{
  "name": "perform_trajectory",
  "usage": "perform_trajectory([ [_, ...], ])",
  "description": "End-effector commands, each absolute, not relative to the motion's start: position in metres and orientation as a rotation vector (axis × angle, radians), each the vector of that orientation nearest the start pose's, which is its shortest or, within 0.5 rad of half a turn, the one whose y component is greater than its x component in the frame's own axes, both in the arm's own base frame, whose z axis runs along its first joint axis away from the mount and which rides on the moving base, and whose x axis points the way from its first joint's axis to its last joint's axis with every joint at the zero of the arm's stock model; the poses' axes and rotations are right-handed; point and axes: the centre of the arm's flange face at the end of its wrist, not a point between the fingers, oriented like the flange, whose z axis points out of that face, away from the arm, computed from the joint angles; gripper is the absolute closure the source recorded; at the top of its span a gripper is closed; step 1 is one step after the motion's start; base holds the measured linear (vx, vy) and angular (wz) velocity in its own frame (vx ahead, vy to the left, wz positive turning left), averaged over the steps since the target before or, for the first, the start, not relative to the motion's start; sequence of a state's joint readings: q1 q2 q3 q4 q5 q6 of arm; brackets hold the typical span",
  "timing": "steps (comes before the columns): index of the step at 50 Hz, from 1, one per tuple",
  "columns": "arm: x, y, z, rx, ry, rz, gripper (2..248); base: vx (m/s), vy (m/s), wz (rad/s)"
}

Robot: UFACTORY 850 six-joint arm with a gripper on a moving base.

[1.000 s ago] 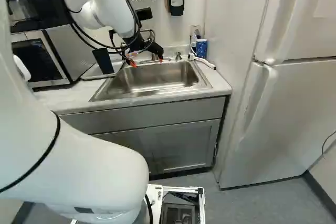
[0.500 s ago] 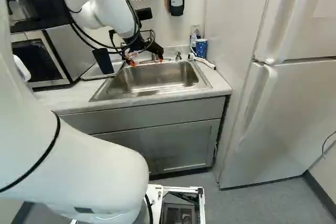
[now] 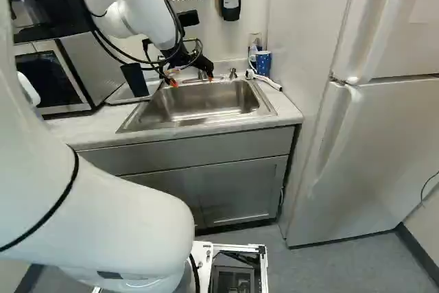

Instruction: Rinse the cup and place it in the tray

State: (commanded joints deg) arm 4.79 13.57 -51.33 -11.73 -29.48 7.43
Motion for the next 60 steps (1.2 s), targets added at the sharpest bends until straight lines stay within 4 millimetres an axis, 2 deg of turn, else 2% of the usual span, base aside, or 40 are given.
perform_trajectory([
  [60,0.4098,0.0253,0.6257,-3.064,-0.154,-0.997,3,-0.04,0.001,0.007],
])
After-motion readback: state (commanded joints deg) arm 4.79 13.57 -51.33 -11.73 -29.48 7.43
